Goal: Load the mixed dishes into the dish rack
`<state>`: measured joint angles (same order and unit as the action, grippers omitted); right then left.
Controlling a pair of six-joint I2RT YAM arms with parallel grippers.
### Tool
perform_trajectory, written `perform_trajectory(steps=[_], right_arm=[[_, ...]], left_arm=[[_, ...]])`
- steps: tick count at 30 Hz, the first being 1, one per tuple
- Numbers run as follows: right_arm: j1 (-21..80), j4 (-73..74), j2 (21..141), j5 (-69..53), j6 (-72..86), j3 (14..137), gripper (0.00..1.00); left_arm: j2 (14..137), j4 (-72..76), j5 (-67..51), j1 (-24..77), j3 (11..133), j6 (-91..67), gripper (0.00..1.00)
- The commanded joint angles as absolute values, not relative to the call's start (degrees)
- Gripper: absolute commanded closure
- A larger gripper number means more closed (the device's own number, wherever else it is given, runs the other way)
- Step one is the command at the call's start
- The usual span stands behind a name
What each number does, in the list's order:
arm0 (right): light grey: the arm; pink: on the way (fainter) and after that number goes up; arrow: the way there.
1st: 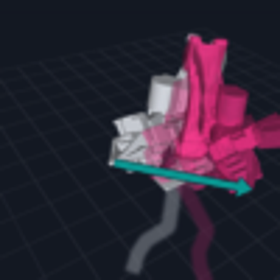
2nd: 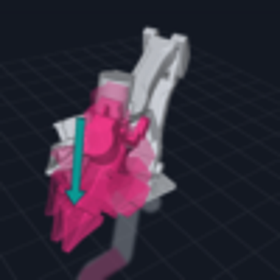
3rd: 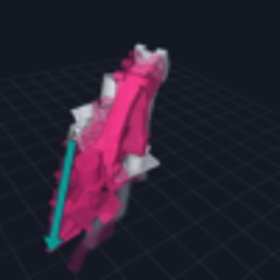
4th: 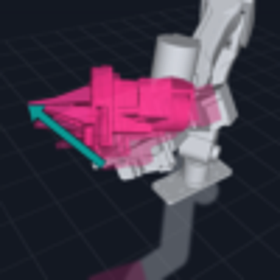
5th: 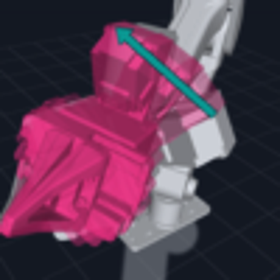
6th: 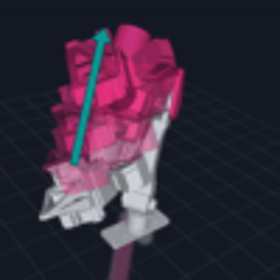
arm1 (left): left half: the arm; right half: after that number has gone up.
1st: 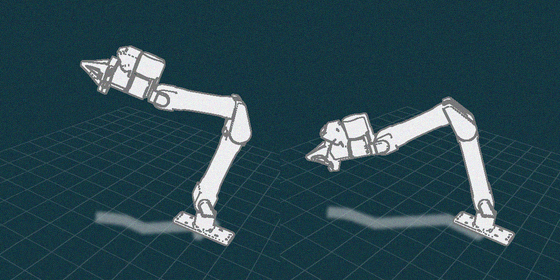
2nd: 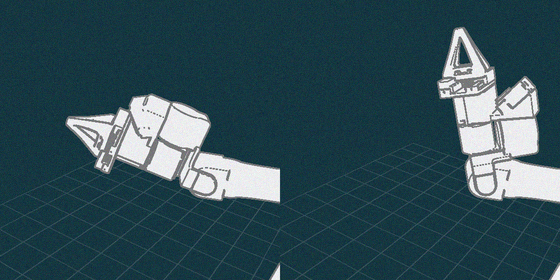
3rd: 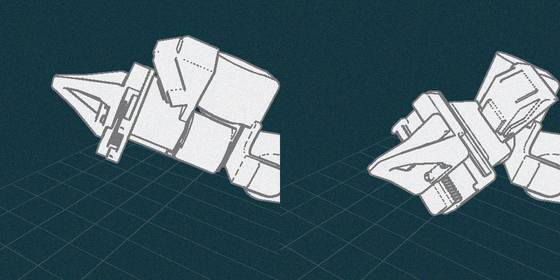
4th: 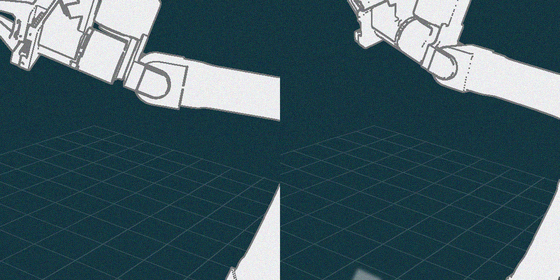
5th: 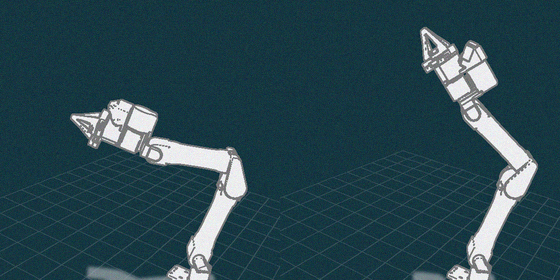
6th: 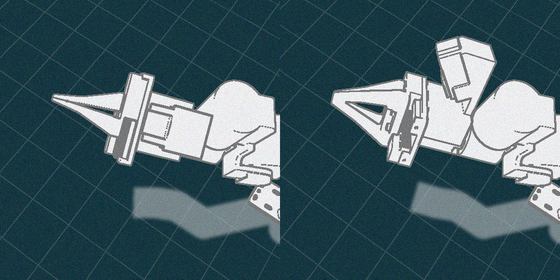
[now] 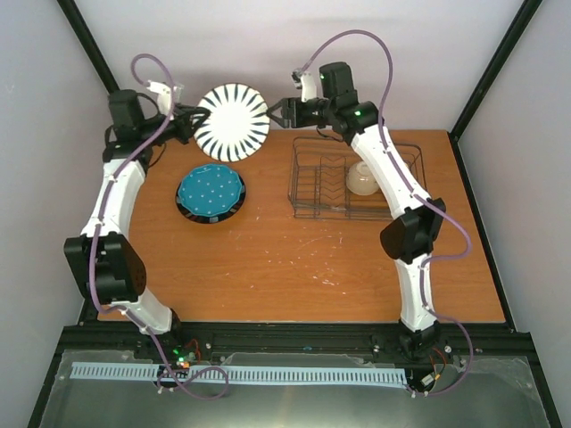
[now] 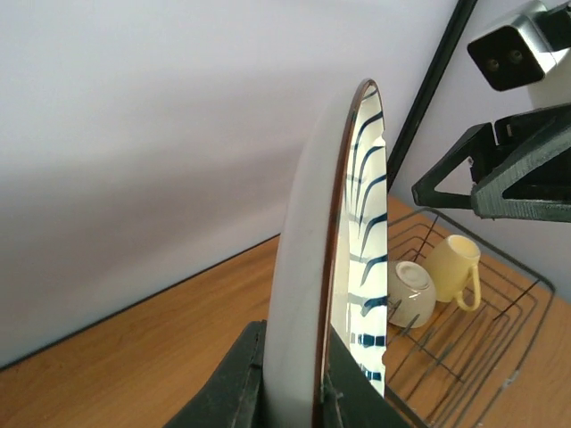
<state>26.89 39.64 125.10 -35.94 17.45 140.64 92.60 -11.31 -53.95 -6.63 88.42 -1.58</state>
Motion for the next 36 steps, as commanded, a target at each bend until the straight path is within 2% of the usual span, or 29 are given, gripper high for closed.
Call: perform_trajectory(steps=[1,5,9,13,18,27,36], right_arm=[[24.5,40.9,115.5,-22.2,13.2,131.7,0.39],[19.3,30.1,99.8,-12.5,16.8,110.9,0.39],[11.4,19.1,86.7,-12.5,23.5,91.0,0.39],[5.5,16.0,78.7,-14.0,25.7,80.1,0.39],[0.1,16.3,73.3,-17.3,26.0,72.9,0.39],[-6.0,17.0,70.5,-21.7,25.4,69.1,0.39],[-7.2,15.7,70.5,-23.4,25.6,68.4,0.39]], left_arm=[[93.8,-2.8,-48.1,2.0,92.5,4.9,0.99],[100.1,-0.9,-43.9,9.1,99.9,7.7,0.99],[106.7,-3.1,-43.5,14.1,109.4,13.2,0.99],[110.0,1.2,-42.1,18.7,111.2,19.9,0.99],[117.7,-1.5,-41.1,21.9,120.8,26.9,0.99],[123.4,2.2,-39.4,25.2,122.1,35.9,0.99],[125.5,2.5,-39.8,27.3,120.0,41.0,0.99]])
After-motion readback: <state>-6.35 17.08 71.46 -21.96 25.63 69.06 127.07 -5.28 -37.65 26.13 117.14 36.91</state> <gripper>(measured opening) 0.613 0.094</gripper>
